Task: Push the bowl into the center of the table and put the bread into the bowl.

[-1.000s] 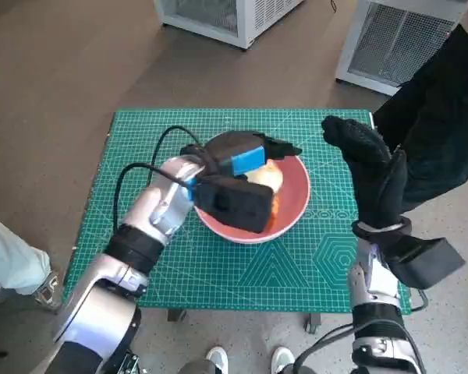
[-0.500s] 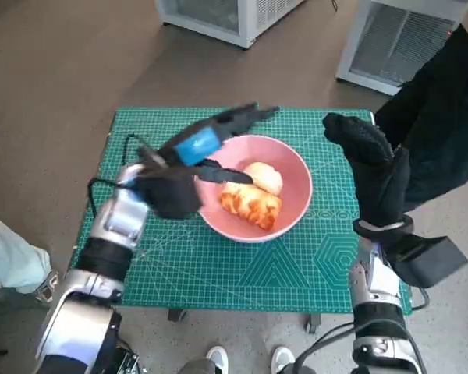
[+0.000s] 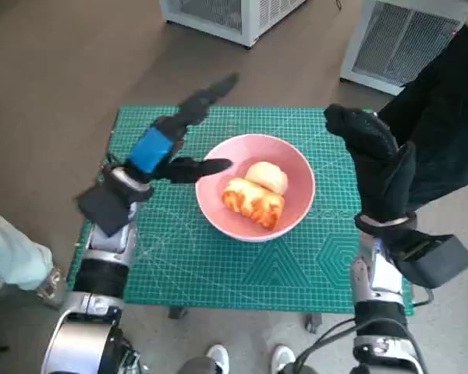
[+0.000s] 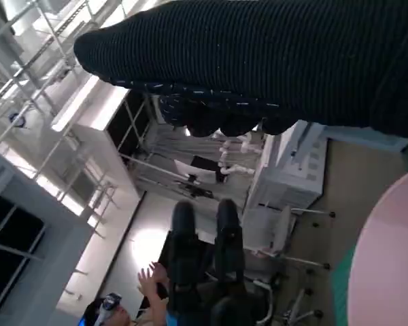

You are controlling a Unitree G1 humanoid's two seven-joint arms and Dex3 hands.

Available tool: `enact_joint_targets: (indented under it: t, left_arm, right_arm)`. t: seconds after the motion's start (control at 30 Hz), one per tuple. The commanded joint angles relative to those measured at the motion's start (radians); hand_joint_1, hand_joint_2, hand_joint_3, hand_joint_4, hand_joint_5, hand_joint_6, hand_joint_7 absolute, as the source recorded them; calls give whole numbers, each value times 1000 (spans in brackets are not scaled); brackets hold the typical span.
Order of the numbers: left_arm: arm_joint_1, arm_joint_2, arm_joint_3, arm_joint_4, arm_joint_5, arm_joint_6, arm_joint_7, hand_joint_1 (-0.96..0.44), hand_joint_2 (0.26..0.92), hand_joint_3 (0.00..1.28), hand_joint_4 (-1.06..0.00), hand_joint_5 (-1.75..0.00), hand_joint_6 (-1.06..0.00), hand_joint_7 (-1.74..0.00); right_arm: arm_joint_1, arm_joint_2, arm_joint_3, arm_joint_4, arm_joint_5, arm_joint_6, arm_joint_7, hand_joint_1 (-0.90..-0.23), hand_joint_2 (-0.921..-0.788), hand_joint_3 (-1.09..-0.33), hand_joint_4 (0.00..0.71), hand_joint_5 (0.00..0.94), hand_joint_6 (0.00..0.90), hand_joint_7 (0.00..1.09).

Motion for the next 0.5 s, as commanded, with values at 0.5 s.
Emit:
enact_joint_targets:
  t: [0.5]
  left_arm:
    - [152,-28,45,-170,-69,17,-24,-671,921,387,-106,-9,-176,-9]
  right_arm:
    - [-20,-9,5,21,-15,-4,-10,-746,-921,-717,219,1,62,523]
